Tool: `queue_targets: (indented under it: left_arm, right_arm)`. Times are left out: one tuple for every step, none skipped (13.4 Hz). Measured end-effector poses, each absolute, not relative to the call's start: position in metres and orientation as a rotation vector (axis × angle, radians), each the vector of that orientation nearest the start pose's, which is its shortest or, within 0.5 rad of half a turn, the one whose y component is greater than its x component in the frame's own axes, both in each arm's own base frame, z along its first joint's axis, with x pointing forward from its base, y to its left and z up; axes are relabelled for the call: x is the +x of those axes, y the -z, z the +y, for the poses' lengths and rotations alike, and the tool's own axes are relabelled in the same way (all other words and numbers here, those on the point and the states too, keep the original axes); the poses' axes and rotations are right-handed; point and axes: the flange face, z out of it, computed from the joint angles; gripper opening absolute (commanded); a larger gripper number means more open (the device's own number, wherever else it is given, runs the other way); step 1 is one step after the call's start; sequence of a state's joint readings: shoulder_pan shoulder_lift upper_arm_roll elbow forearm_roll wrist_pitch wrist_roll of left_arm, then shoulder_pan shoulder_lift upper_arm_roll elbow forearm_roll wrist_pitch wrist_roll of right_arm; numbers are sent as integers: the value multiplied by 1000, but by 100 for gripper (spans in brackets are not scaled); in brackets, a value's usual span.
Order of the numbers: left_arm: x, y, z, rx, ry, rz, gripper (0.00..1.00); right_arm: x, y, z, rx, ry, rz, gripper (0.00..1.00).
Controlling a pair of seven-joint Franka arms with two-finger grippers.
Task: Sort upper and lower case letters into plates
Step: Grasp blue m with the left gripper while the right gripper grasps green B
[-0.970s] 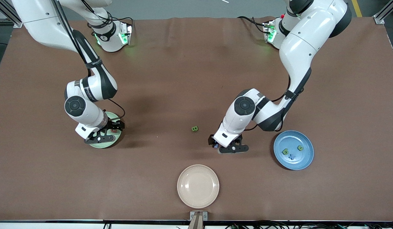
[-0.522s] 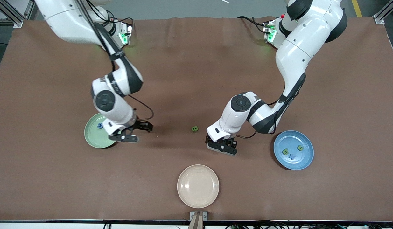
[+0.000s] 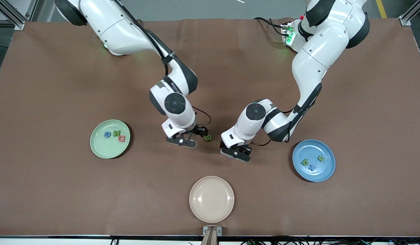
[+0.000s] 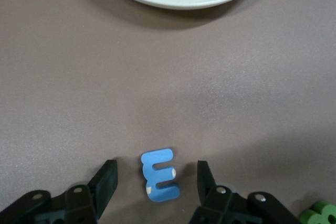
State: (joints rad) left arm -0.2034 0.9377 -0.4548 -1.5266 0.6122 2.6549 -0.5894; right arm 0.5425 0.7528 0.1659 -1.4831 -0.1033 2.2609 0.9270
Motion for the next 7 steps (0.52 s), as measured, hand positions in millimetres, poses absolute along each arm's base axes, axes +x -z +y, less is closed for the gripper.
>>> queue_targets:
  left_arm:
    - [602,-169,-406,-3224,448,571,63]
    - [601,-169,-406,-3224,448,571,61]
    - [601,-169,-407,-3223,449,573,58]
    - [600,-169,-408,-3223,449,578,54]
    - [598,-169,-411,-3222,448,585,52]
    - [596,-169,-413,-3221,448,593,50]
    - [595,-169,-415,-3220,447,600,41]
  right_arm:
    - [560,-233,458,-3097,33,271,100]
    - [559,-229,462,-3114,55,241,100]
    - [559,-225,463,-3124,68,223,100]
    - [559,-222,465,-3126,79,211,100]
    - [558,-218,467,-3120,95,198,100]
    - [557,-214,471,-3112,116,178,100]
    - [554,-210,477,-3099,132,161,99]
